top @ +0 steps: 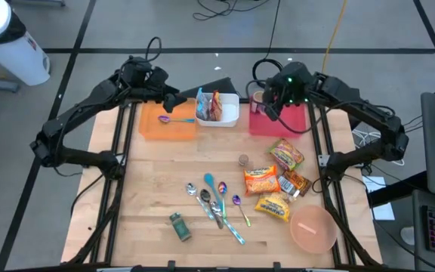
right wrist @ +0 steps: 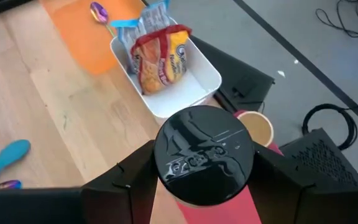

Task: Pick & Place Food Item
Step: Put the purple spice bottle into the red bin

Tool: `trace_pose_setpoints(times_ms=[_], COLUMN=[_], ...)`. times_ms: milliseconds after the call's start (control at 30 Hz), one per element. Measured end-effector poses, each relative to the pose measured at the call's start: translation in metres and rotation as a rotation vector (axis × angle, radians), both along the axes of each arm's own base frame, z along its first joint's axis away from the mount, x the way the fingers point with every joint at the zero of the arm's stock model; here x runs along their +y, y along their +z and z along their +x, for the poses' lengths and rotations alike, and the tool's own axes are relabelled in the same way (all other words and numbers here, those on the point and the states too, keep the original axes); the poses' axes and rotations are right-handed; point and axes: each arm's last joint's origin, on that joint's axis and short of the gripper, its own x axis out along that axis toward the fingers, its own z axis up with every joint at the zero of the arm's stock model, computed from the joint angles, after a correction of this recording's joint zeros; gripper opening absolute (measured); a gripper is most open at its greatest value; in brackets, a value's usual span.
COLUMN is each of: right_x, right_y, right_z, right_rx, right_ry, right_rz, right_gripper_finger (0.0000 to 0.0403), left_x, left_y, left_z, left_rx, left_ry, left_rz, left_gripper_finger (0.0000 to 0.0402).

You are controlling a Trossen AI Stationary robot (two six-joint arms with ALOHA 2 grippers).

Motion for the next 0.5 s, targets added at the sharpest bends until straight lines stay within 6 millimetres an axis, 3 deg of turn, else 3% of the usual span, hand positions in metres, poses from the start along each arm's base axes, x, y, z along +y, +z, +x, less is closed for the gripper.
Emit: trace_pose_setpoints(times_ms=[200, 500], right_x=[-0.004, -0.020], right_y=[0.000, -0.002], right_z=[-0.002, -0.010], right_rx=[-0.003, 0.038], right_ry=[0.069, -0.044], right_rz=[0.004, -0.038], right_gripper_finger=[0.0194, 0.0195], left_x=[0.000, -0.002], left_y=[0.000, -0.003], left_z=[0.000, 0.008], left_rx=[-0.001, -0.013], left_ry=[0.002, 0.050], left_rz=[-0.005, -0.065], left_gripper_finger=[0.0319, 0.0319])
